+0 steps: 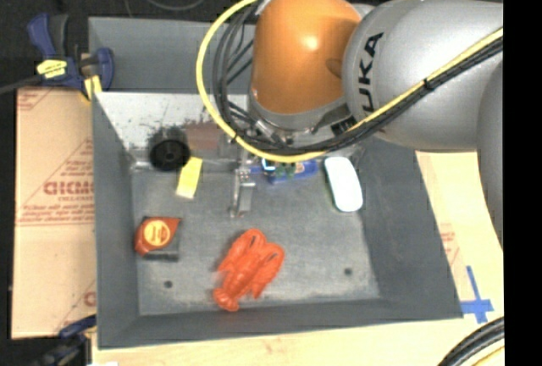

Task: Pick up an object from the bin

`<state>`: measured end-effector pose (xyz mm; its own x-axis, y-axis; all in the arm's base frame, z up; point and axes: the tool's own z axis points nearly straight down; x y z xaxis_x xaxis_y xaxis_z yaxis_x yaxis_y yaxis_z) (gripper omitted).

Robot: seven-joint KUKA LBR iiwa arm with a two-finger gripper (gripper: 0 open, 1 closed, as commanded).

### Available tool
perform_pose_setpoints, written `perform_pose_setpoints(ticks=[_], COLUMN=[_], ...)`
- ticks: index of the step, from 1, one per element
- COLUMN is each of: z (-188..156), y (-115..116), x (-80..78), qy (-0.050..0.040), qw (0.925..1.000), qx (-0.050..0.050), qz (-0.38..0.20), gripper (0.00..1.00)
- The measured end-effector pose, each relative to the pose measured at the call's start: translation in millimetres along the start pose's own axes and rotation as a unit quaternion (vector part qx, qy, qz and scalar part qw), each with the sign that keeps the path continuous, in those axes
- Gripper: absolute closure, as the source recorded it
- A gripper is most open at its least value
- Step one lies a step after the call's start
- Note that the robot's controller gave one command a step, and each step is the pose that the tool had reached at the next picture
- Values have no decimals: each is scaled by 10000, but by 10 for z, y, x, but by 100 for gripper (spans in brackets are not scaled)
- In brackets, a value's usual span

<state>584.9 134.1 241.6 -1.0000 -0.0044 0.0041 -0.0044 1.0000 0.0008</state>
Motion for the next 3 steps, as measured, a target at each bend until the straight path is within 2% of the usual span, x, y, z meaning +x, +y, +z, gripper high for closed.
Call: perform_pose_setpoints(ticks=[1, 2, 3], z=[-48, 132, 677], y=[-7, -41, -253], x=[-12, 103, 608], qy=[-38, -81, -39], qw=[10000, 9994, 9968], qx=[-6, -1, 1], qz=[14, -342, -796], gripper=[0, 0, 0])
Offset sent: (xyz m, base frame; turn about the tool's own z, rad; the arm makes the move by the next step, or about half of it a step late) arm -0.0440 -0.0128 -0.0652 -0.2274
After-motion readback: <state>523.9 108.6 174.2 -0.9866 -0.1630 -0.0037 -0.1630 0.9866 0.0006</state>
